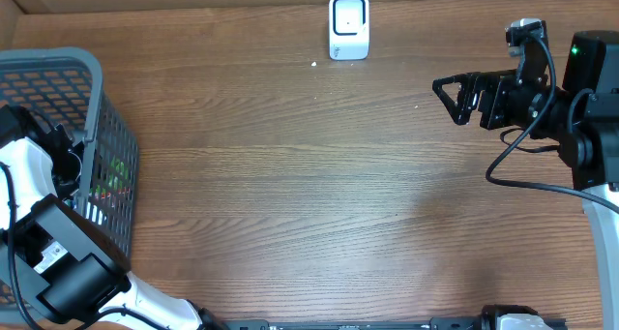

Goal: Scan the item barcode
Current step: 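Reach the left gripper into the basket and grasp the green snack bag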

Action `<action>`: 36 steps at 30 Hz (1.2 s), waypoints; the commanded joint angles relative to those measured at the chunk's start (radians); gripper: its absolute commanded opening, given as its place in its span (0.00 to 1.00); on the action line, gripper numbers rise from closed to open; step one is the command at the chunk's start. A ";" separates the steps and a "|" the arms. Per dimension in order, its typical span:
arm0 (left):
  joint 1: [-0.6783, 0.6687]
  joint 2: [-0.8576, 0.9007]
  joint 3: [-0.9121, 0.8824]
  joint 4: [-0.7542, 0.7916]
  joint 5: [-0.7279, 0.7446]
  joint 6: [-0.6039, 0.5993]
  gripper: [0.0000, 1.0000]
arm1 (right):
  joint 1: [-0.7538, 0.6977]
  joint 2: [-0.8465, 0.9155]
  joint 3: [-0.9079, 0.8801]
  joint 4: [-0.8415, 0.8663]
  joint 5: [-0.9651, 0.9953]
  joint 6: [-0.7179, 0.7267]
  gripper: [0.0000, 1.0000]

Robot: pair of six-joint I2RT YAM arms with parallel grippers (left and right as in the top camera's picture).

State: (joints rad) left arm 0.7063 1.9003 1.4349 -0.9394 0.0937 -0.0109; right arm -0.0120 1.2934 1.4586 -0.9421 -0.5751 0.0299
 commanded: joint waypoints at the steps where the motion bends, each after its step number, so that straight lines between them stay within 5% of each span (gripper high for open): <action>1: -0.003 0.002 0.060 -0.054 0.019 0.005 0.04 | -0.001 -0.012 0.027 0.005 0.001 -0.005 1.00; 12: -0.003 0.001 0.652 -0.466 0.019 -0.004 0.04 | -0.001 -0.012 0.027 0.004 0.001 -0.005 1.00; 16: -0.004 0.002 0.695 -0.542 0.019 -0.005 0.05 | -0.001 -0.012 0.027 0.004 0.001 -0.005 1.00; 18: -0.004 0.004 0.666 -0.565 0.023 -0.005 0.38 | -0.001 -0.012 0.027 0.004 0.001 -0.005 1.00; 19: -0.004 0.005 0.616 -0.576 0.031 -0.005 0.80 | -0.001 -0.012 0.027 0.004 0.001 -0.005 1.00; 20: -0.004 0.005 0.584 -0.578 0.031 -0.005 0.92 | -0.001 -0.012 0.027 0.004 0.001 -0.005 1.00; 23: -0.004 0.005 0.465 -0.561 0.031 -0.003 1.00 | -0.001 -0.012 0.027 0.004 0.001 -0.005 1.00; 36: -0.005 0.005 0.027 -0.250 0.053 0.015 0.98 | -0.001 -0.012 0.027 0.005 0.000 -0.005 1.00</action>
State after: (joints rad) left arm 0.7136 1.9030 1.5364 -1.2247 0.1188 -0.0189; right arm -0.0116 1.2934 1.4586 -0.9424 -0.5724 0.0292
